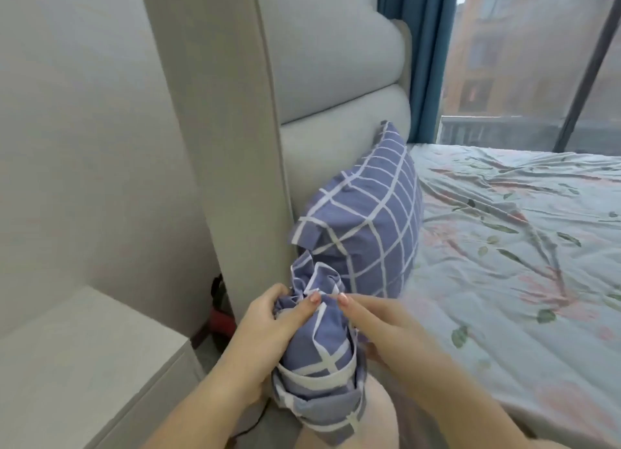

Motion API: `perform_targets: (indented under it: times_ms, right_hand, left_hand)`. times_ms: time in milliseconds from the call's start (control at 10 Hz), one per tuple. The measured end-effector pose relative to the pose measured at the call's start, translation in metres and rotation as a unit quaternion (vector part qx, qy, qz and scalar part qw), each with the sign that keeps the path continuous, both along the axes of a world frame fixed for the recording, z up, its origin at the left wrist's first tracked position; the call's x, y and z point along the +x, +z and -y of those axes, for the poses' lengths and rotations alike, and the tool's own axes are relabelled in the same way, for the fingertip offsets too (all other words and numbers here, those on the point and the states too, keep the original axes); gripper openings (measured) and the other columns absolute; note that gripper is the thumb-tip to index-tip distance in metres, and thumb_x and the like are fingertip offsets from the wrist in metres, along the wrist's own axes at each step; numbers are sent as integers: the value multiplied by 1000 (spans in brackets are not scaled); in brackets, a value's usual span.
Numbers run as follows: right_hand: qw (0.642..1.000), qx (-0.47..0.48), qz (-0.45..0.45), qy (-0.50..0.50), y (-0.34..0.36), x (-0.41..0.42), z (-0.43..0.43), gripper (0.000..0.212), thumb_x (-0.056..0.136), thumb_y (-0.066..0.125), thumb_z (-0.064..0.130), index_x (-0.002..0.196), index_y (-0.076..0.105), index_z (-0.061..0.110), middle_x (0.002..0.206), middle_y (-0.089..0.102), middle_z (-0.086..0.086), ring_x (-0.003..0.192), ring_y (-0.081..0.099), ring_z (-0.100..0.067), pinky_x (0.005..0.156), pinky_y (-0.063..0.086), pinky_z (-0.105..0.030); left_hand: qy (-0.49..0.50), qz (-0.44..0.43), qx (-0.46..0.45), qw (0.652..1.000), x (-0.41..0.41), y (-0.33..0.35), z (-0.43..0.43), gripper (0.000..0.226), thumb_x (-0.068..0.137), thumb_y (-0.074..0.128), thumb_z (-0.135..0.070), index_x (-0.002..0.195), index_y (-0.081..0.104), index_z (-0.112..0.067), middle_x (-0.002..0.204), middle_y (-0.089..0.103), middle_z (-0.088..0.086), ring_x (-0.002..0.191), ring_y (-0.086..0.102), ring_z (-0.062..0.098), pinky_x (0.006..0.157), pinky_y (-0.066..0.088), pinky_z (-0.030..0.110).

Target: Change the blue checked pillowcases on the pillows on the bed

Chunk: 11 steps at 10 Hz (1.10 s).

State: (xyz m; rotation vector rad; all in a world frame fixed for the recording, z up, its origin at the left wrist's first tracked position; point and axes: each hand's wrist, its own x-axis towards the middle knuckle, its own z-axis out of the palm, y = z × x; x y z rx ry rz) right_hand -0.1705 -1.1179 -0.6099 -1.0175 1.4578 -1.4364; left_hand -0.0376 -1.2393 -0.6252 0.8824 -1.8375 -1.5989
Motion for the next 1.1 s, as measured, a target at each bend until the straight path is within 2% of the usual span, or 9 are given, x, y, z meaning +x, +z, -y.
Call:
perform_targets:
  times_ms: [100, 300, 500, 600, 700, 800, 900, 1000, 1100]
  right_hand:
    - [995, 15, -30, 89, 10, 52, 45, 37, 97, 49, 44, 108, 74, 19, 104, 75, -1, 101, 69, -12, 88, 55, -31]
    - [983, 19, -74, 167, 12, 156, 131, 30, 97, 55, 43, 101, 75, 21, 101, 75, -6, 102, 69, -23, 96, 52, -46]
    - [970, 3, -61, 234, 4, 248, 197, 14, 95, 62, 32, 100, 74, 34, 95, 75, 10, 92, 70, -8, 82, 58, -26]
    - [972, -2, -58, 228, -8, 279, 220, 18, 93, 65, 33, 109, 73, 31, 114, 69, 17, 102, 66, -8, 80, 51, -17]
    - [963, -28, -185, 194, -20, 295, 235, 29, 92, 65, 34, 121, 67, 29, 135, 52, 19, 121, 50, 0, 88, 35, -7]
    - [944, -57, -273, 178, -25, 298, 240, 37, 92, 64, 35, 128, 63, 26, 143, 50, 15, 130, 43, -1, 98, 27, -11]
    - [927, -70, -323, 179, -25, 286, 238, 39, 94, 62, 37, 130, 62, 24, 144, 50, 12, 132, 42, -4, 101, 28, -13]
    - [928, -67, -330, 158, -23, 266, 229, 39, 94, 61, 36, 131, 61, 24, 143, 50, 12, 133, 42, -3, 102, 28, -14]
    - [934, -56, -334, 116, -16, 237, 217, 38, 95, 60, 35, 130, 61, 24, 141, 51, 12, 130, 45, -5, 107, 33, -20]
  left_hand:
    - [76, 0, 6, 997, 64, 11, 23, 64, 70, 78, -61, 82, 54, -4, 79, 63, 18, 80, 66, 31, 79, 53, 51]
    - [241, 9, -11, 970, 179, 20, 66, 37, 82, 75, -39, 76, 55, -9, 67, 68, -1, 70, 68, 13, 64, 50, 27]
    - [379, 43, -44, 923, 279, 9, 105, 39, 84, 74, -40, 71, 50, -12, 62, 61, 1, 61, 60, 14, 60, 46, 29]
    - [443, 39, -34, 895, 317, -10, 125, 41, 85, 74, -35, 66, 43, -15, 57, 53, -6, 60, 52, 17, 58, 40, 30]
    - [503, 60, -38, 861, 343, -28, 142, 36, 86, 73, -35, 70, 50, -13, 71, 61, 0, 71, 60, 21, 61, 42, 32]
    - [524, 107, -53, 843, 356, -46, 158, 34, 86, 70, -44, 83, 60, -12, 90, 66, 3, 90, 64, 25, 72, 47, 34]
    - [480, 194, -31, 855, 356, -53, 166, 65, 81, 51, -76, 111, 62, -20, 122, 61, 5, 115, 57, 30, 97, 46, 49]
    - [469, 320, -80, 819, 342, -45, 164, 59, 88, 41, -73, 135, 48, -37, 161, 22, 3, 147, 16, 36, 114, 13, 66]
    - [444, 325, -184, 814, 307, -20, 155, 47, 97, 41, -58, 138, 48, -37, 164, 13, -1, 151, 3, 28, 113, -2, 66]
